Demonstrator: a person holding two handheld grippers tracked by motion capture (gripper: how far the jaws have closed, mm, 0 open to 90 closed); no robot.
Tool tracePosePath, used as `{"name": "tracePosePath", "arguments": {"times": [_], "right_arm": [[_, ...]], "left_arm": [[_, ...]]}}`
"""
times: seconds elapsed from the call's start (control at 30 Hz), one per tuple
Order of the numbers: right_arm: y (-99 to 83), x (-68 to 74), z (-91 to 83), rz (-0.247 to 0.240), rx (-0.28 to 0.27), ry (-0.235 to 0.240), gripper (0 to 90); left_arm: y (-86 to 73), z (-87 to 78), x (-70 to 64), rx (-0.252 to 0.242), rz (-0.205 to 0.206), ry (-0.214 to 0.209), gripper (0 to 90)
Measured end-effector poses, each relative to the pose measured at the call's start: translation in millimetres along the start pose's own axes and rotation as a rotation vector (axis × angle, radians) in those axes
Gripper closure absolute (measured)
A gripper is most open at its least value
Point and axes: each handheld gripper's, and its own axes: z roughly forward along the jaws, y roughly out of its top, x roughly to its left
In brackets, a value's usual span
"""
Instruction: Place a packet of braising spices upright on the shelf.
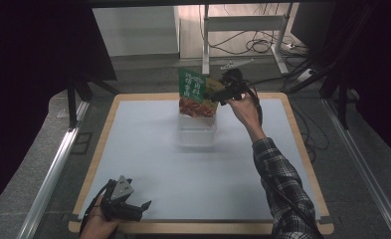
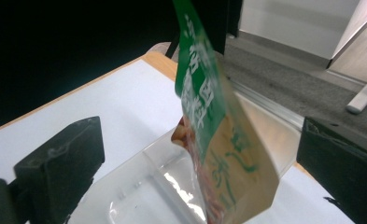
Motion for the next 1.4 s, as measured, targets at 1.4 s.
{"name": "tracePosePath", "arguments": {"times": [1.4], "right_arm": [[-61.9, 37.6, -36.6, 0.016, -0.018, 0.022, 0.0]], "left_arm": [[0.3, 0.9, -1.1, 0.004, 0.006, 0.002, 2.6]]}}
